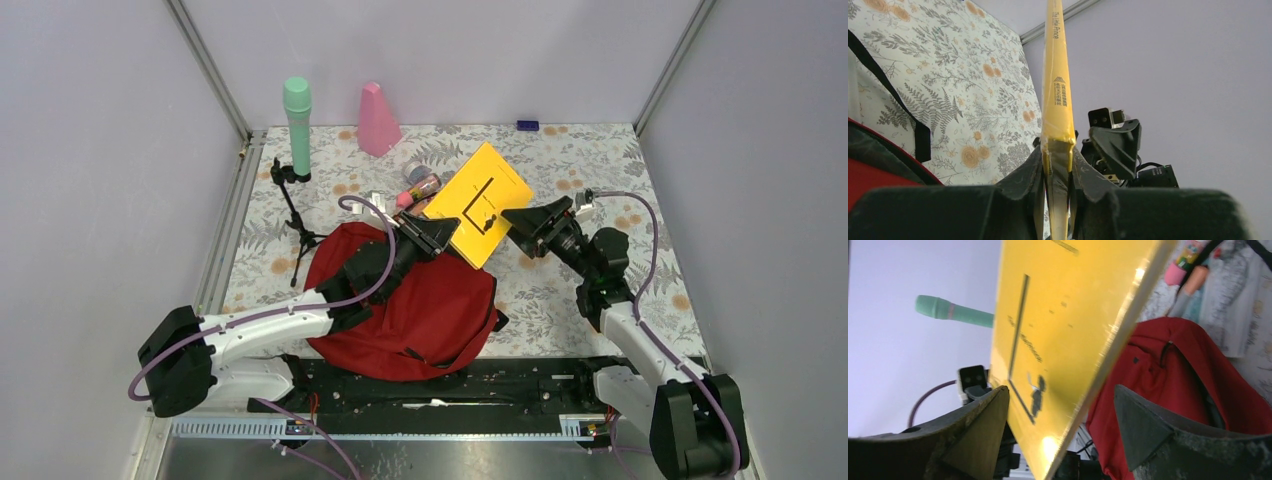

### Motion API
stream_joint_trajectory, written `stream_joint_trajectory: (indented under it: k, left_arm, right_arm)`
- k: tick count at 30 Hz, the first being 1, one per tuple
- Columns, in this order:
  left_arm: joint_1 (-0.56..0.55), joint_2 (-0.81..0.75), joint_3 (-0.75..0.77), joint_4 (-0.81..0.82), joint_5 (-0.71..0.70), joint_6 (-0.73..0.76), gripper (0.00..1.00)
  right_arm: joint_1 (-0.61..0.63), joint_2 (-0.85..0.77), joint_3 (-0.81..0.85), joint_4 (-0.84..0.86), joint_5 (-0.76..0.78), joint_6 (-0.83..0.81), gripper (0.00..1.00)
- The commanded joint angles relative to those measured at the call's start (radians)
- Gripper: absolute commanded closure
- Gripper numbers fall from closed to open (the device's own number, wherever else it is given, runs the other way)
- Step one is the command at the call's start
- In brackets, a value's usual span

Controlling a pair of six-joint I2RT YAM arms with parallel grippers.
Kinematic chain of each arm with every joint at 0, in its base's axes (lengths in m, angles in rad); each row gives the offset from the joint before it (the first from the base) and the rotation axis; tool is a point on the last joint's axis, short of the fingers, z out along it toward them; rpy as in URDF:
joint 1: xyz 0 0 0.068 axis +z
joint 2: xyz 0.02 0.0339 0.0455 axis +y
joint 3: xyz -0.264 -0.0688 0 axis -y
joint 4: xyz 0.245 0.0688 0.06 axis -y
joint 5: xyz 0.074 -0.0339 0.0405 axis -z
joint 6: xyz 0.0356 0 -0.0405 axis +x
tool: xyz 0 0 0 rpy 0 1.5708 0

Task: Pack the student bag
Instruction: Pick up the book from the center of the board.

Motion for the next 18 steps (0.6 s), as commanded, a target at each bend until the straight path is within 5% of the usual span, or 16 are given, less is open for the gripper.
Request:
stream_joint_trajectory:
  k: [1,18]
  left_arm:
    - [0.001,-0.040,0.014,0.217,0.022,-0.083,1.00]
    - [0.000,0.031,0.012,0.312,0.072,-0.180,1.00]
  right_arm:
    - [0.020,0.034,0.068,0.235,-0.014,0.070,0.17]
    - [0.029,0.060,0.094,0.328,0.014,0.118,0.31]
